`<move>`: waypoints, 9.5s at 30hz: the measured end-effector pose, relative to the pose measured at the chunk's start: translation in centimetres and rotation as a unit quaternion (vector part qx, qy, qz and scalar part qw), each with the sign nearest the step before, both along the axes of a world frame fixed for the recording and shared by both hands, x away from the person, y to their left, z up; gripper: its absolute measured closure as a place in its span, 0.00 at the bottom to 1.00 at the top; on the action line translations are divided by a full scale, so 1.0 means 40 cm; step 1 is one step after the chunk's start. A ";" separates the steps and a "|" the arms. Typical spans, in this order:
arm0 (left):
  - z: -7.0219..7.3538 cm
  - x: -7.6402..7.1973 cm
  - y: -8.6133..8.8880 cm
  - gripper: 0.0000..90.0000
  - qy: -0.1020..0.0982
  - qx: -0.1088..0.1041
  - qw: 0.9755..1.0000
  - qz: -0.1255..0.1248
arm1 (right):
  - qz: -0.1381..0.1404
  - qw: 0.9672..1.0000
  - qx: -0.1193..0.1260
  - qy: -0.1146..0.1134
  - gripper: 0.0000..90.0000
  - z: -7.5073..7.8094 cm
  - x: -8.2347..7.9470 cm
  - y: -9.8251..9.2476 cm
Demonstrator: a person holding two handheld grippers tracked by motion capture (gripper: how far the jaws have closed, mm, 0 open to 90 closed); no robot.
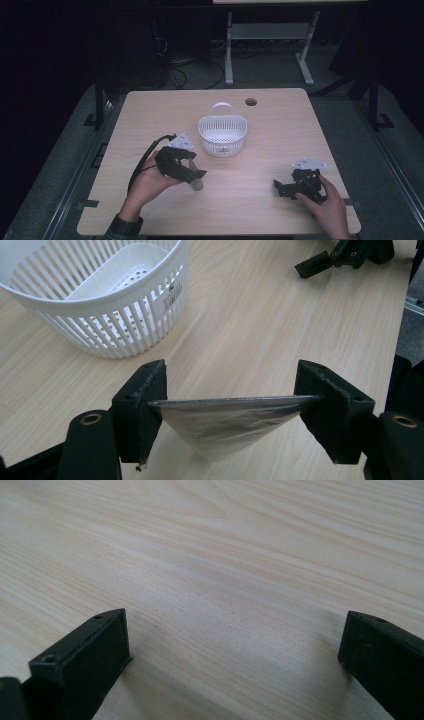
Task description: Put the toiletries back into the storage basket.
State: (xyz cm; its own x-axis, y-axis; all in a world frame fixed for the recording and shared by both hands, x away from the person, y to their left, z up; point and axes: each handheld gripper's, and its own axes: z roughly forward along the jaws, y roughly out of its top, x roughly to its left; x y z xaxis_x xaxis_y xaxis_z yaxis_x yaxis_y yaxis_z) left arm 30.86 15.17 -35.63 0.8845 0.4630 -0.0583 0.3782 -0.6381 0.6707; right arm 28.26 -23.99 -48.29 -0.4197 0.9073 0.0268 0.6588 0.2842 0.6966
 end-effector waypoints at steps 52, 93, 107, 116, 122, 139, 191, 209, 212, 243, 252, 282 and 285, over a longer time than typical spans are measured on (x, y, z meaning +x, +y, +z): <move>0.120 0.072 -0.005 0.33 -0.016 -0.019 1.000 0.015 | 0.000 1.000 0.000 -0.001 0.00 0.000 0.000 0.000; 0.229 0.149 -0.015 0.33 -0.037 -0.049 0.998 0.030 | 0.000 1.000 0.001 0.000 0.00 0.000 0.000 0.000; 0.264 0.180 -0.022 0.33 -0.046 -0.058 0.997 0.033 | 0.000 1.000 0.001 0.000 0.00 0.000 0.000 0.000; 0.272 0.206 -0.039 0.33 -0.052 -0.059 0.996 0.032 | 0.000 1.000 0.001 0.000 0.00 0.000 0.000 0.000; 0.266 0.225 -0.052 0.33 -0.055 -0.059 0.996 0.033 | 0.000 1.000 0.001 -0.001 0.00 0.000 0.000 0.000; 0.239 0.261 -0.090 0.33 -0.068 -0.052 0.996 0.038 | 0.000 1.000 0.000 0.000 0.00 0.000 0.000 0.000; 0.063 0.314 -0.127 0.33 -0.032 -0.008 0.998 0.060 | 0.000 1.000 0.000 0.000 0.00 0.000 0.000 0.000; 0.020 0.321 -0.134 0.33 -0.016 0.012 0.998 0.063 | 0.000 1.000 0.000 0.000 0.00 0.000 0.000 0.000; 0.013 0.321 -0.134 0.33 -0.013 0.015 0.998 0.063 | 0.000 1.000 0.000 0.000 0.00 0.000 0.000 0.000; 0.040 0.301 -0.096 0.18 -0.023 0.009 0.998 0.062 | 0.000 1.000 0.000 0.000 0.00 0.000 0.000 0.000; 0.057 0.272 -0.054 0.17 -0.030 0.003 0.997 0.064 | 0.000 1.000 0.000 0.000 0.00 0.000 0.000 0.000; -0.016 0.104 0.120 0.17 -0.052 -0.029 0.994 0.092 | 0.001 1.000 0.000 -0.001 0.00 0.000 0.000 0.000; -0.029 0.083 0.136 0.17 -0.063 -0.030 0.993 0.096 | 0.000 1.000 0.001 0.000 0.00 0.000 0.000 0.000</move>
State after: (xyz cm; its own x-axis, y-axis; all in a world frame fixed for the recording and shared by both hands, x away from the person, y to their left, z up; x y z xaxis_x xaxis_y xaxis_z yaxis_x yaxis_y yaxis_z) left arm 34.18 20.62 -36.80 0.7821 0.6229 0.0136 0.4004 -0.5192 0.7550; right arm 28.25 -23.98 -48.29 -0.4203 0.9069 0.0291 0.6589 0.2830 0.6970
